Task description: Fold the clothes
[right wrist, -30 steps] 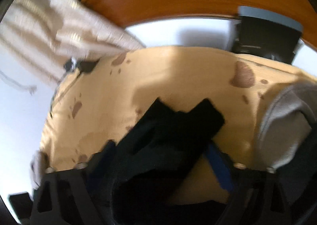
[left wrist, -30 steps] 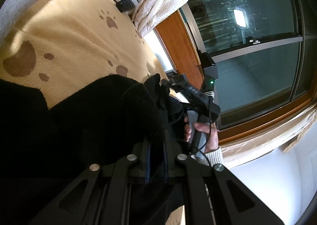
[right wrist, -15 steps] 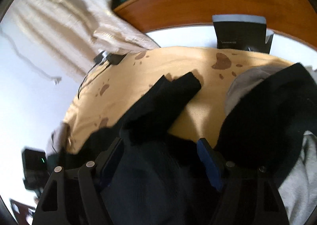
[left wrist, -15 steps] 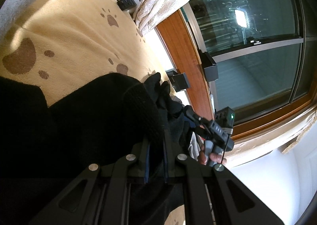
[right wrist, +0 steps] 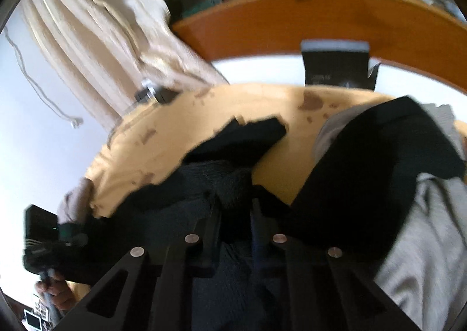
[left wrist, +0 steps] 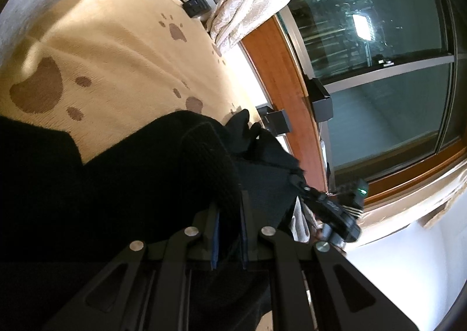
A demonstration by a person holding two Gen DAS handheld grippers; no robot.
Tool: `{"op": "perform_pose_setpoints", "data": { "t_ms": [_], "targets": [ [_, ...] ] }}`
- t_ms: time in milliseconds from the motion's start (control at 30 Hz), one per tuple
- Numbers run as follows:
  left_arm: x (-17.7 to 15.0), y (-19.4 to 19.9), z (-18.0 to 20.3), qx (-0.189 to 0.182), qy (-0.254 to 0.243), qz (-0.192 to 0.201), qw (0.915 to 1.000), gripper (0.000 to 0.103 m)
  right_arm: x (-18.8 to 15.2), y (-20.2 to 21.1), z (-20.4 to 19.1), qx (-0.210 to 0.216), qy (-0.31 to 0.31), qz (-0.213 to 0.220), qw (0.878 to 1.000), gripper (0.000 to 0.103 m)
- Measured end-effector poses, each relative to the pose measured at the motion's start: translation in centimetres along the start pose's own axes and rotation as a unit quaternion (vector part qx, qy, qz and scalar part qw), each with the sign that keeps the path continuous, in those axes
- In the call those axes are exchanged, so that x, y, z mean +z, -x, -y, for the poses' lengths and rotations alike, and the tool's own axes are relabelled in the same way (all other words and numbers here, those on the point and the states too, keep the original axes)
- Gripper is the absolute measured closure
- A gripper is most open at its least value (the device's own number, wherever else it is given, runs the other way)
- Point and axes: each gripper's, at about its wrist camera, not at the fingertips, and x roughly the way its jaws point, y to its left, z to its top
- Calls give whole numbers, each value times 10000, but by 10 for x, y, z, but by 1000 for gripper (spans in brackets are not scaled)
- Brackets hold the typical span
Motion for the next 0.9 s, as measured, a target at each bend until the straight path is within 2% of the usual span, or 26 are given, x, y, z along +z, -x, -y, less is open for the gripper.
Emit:
{"op": "perform_pose_setpoints", "data": {
  "t_ms": [100, 333, 467, 567, 700, 733, 767, 800, 833, 900],
  "targets": [
    [-1, 2, 5, -26, -34, 91, 9999, 92, -6, 29, -12, 34, 72, 289, 9995, 87],
    [-11, 19, 36, -244, -312, 254, 9989, 92, -18, 70, -18, -656, 57, 629, 9958, 87],
    [-21, 37, 58, -305, -601, 336, 9972, 92, -29, 93, -8, -380, -134, 824, 9958, 89],
    [-29, 50, 74, -350, -818, 397, 9952, 92, -39, 106, -12, -312, 18, 860, 9958, 89],
    [-44, 62, 93, -432, -1099, 378, 9923, 92, -47, 105, -7, -156, -90, 684, 9975, 85],
    [-49, 65, 98, -438, -1187, 357, 9913, 92, -49, 104, -5, -131, -118, 635, 9978, 72],
    [-56, 69, 104, -454, -1302, 311, 9900, 92, -50, 101, -4, -242, -147, 543, 9981, 42],
    [-64, 74, 110, -486, -1461, 243, 9878, 92, -52, 97, -3, -333, -158, 475, 9982, 27],
    [-70, 77, 116, -508, -1587, 201, 9858, 92, -55, 97, -3, -326, -133, 498, 9981, 16],
    [-84, 84, 128, -558, -1899, 100, 9802, 92, -60, 96, -3, -228, -61, 504, 9984, 16]
  ]
}}
